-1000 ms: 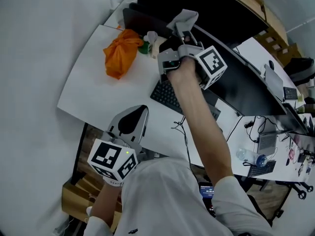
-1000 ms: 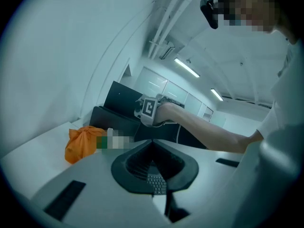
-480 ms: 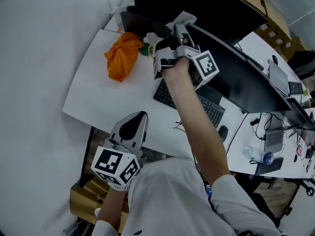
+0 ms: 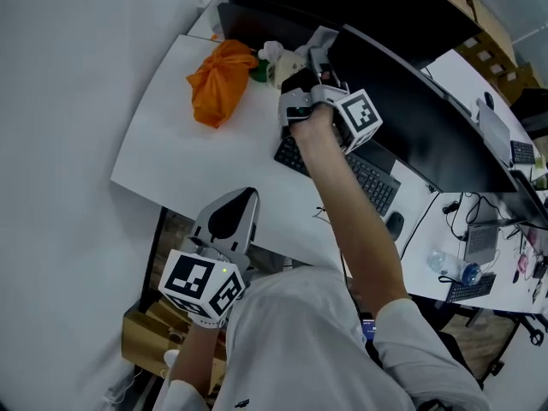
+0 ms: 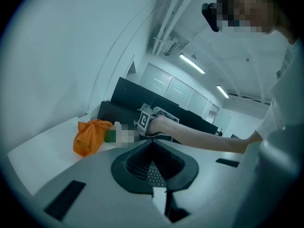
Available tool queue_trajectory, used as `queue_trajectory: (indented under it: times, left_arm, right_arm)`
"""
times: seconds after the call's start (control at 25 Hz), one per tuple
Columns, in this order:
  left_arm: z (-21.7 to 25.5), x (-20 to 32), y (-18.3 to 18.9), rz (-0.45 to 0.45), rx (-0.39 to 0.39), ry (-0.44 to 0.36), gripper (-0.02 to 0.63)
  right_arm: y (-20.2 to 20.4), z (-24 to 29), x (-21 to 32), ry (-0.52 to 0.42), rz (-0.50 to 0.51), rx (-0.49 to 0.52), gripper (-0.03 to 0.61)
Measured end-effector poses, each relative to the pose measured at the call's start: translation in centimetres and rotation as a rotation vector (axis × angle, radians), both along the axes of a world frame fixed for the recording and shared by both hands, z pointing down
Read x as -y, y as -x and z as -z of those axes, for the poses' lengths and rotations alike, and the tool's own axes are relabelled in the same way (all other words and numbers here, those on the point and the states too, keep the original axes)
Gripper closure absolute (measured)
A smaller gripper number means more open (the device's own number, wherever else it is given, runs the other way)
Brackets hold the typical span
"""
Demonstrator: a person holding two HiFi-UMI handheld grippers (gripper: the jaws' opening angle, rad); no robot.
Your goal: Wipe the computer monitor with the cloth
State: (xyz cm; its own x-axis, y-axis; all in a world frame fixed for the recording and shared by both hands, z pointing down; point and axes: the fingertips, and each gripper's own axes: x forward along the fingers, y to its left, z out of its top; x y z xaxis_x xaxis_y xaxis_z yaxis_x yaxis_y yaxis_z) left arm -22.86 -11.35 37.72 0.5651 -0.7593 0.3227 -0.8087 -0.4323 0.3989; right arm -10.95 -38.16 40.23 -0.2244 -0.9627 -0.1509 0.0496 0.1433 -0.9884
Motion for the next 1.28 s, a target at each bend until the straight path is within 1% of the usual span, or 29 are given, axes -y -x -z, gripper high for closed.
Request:
queue_trajectory:
  times: [0.4, 0.64, 0.88, 1.04, 1.16, 1.28]
  left_arm:
    - [-1.2, -0.5, 1.5, 0.030, 0.015, 0.036, 0.594]
    - [-2.5, -0.9, 2.0, 0.037, 0.029, 0.075, 0.594]
    - [-3.6, -1.0, 2.2, 0.041, 0.042, 0.113, 0.595]
    - [-4.0, -0.8, 2.1, 0.036, 0.051, 0.126, 0.594]
    - [-4.3, -0.8, 1.7, 0.026, 0.056, 0.135, 0.595]
    - [-4.6, -1.0, 1.5, 0.021, 0.064, 0.144, 0.594]
  right_arm:
    - [0.0, -8.9, -0.1, 0.093, 0.017, -0.050, 0.549]
    - [0.3, -13.7, -0.4, 0.159, 0.002, -0.037, 0.549]
    - [0.4, -17.7, -0.5, 0.202, 0.011, -0.068, 0.549]
    - [0.5, -19.2, -0.6, 0.227, 0.018, -0.062, 0.549]
    - [0.6, -20.2, -0.4, 0.241, 0.031, -0.101, 0.549]
    - [0.8, -21.6, -0.6, 0.273, 0.068, -0.198, 0.549]
